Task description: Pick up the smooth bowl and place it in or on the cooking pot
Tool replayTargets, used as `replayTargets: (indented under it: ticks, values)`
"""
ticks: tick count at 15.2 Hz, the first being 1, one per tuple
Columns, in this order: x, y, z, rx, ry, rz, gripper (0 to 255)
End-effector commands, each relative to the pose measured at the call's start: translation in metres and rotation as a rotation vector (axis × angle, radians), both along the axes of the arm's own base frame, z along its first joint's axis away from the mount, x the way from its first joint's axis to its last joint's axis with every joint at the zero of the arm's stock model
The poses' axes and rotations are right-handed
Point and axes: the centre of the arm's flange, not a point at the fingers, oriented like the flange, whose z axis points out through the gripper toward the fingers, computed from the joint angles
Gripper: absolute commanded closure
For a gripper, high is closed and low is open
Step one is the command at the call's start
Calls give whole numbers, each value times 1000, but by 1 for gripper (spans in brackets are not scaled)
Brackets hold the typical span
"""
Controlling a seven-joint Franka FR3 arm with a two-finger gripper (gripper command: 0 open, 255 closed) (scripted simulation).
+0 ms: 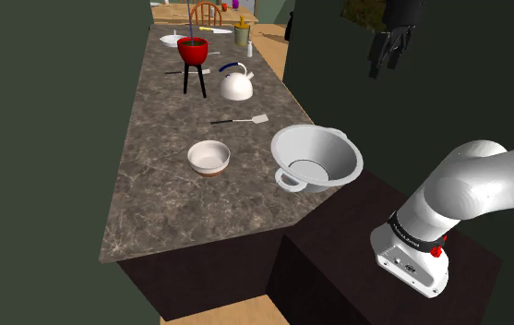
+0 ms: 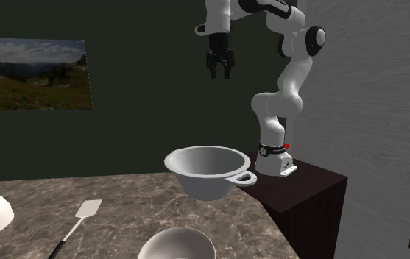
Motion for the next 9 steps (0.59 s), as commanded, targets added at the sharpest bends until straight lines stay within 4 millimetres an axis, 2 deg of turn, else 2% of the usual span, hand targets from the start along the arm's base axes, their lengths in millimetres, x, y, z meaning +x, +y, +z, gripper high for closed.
replayTargets:
  ticks: [1, 9]
  values:
    - [0, 0, 0, 0, 0, 0, 0]
    - [63, 41, -71, 37, 4, -21, 0]
